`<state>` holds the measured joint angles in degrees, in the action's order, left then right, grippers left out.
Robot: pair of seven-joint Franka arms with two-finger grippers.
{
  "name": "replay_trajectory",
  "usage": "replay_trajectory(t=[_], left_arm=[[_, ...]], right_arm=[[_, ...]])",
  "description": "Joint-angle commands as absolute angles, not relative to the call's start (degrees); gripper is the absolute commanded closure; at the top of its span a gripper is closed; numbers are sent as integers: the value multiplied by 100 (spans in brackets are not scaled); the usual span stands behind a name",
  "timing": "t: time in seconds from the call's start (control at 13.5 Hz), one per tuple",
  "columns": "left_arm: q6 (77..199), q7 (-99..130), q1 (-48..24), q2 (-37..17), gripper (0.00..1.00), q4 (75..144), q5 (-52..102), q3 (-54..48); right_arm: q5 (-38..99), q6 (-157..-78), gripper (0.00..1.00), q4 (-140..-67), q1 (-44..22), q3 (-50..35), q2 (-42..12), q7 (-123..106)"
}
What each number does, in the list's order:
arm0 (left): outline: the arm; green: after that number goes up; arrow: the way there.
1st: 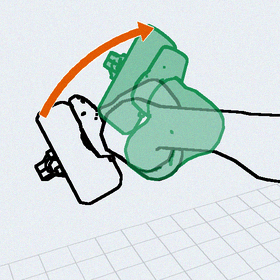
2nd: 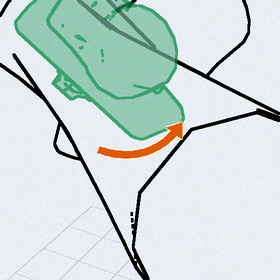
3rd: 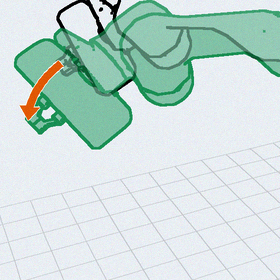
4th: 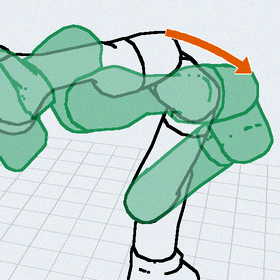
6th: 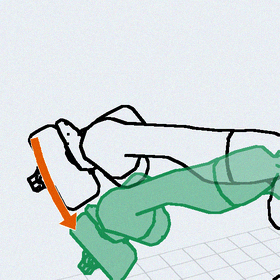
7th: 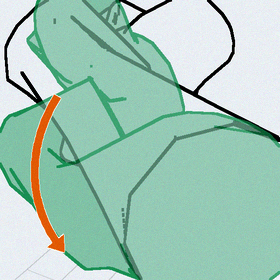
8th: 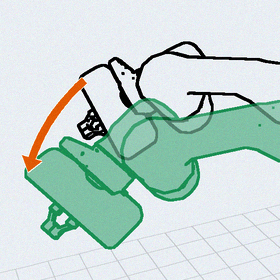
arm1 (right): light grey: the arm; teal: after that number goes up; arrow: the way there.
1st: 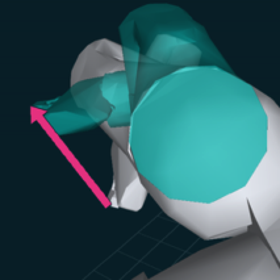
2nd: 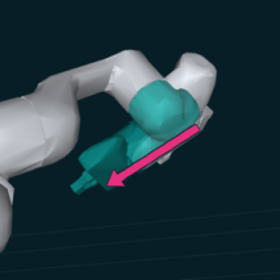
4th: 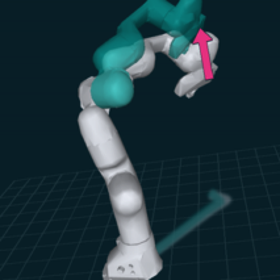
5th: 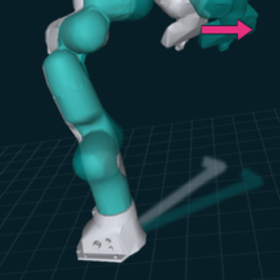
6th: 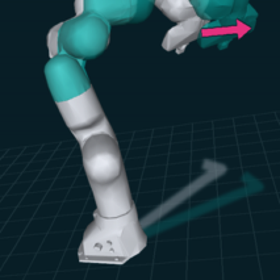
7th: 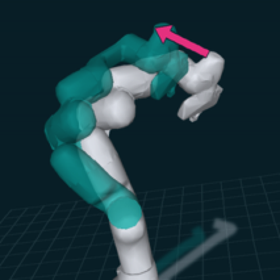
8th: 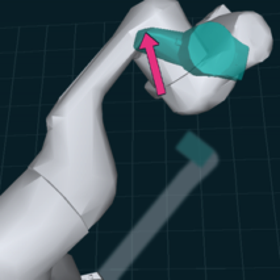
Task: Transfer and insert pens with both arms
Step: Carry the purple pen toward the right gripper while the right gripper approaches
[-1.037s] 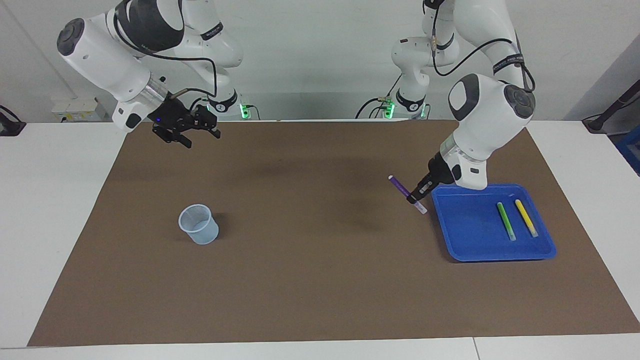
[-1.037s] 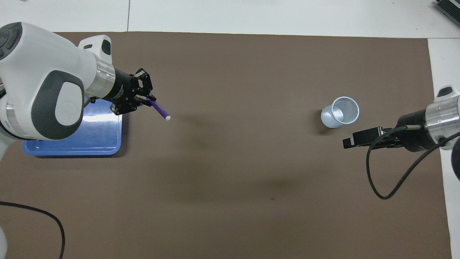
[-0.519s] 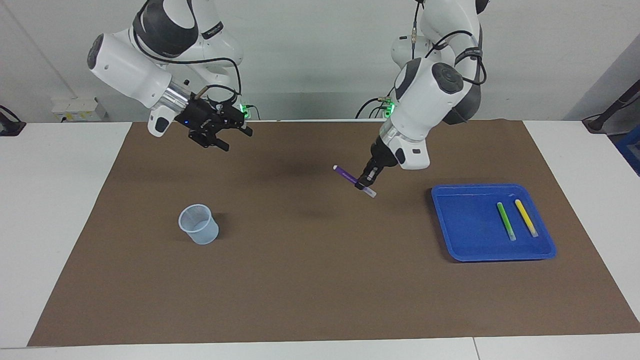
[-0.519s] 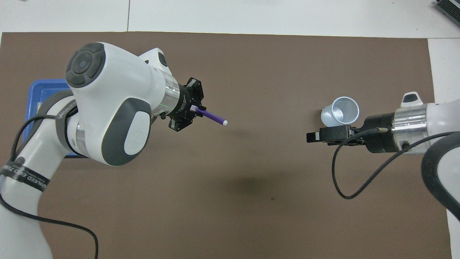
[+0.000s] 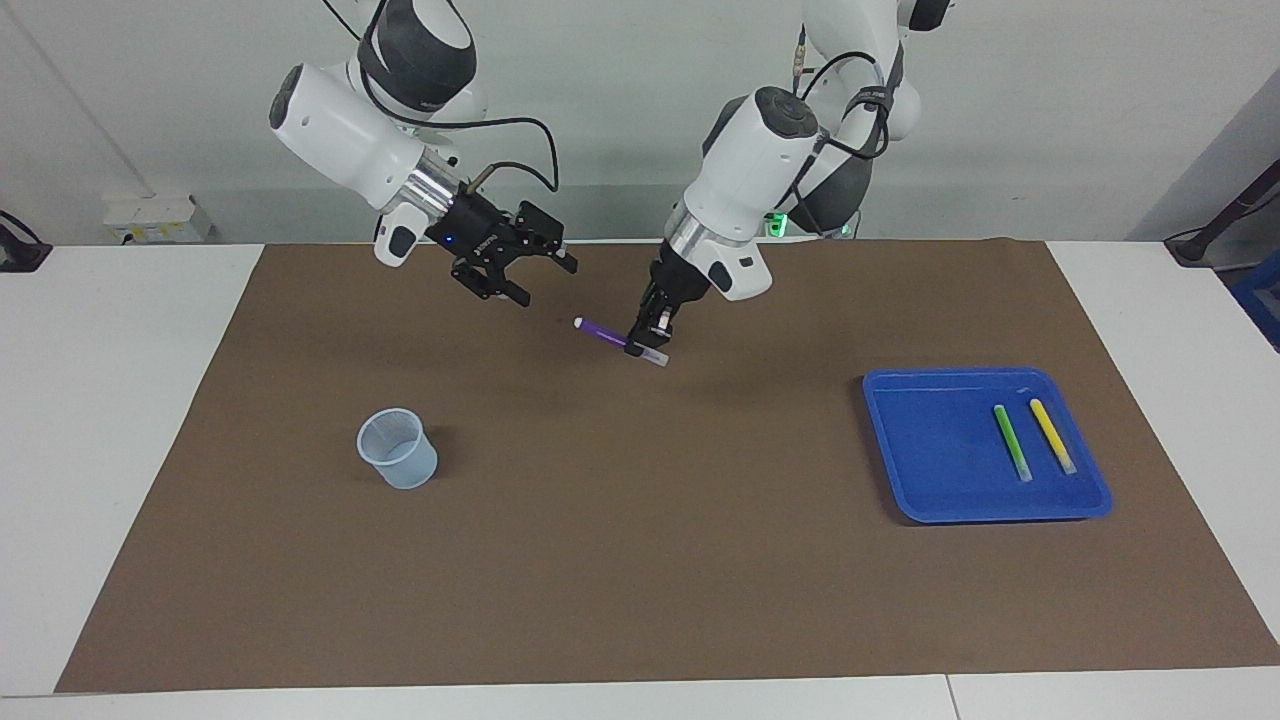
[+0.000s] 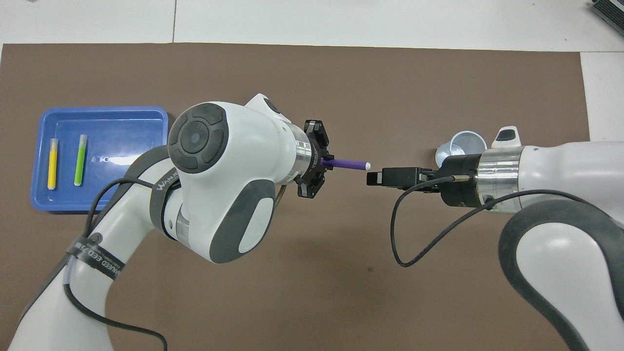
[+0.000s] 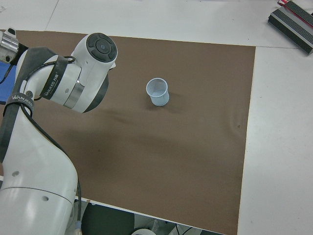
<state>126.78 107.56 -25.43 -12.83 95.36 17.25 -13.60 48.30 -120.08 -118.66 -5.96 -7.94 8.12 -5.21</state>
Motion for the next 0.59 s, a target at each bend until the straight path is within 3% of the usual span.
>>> replay_trajectory(t=[0.0, 0.52], left_arm=[[12788, 11047, -2724, -1248, 96, 9624, 1802, -1274], [13147, 11302, -3102, -1248, 98, 9659, 1898, -1283]], right_arm=[[4966, -12120, 9, -11918, -589, -774, 800, -754], [4957, -12111, 13, -11725, -457, -765, 501, -1397]])
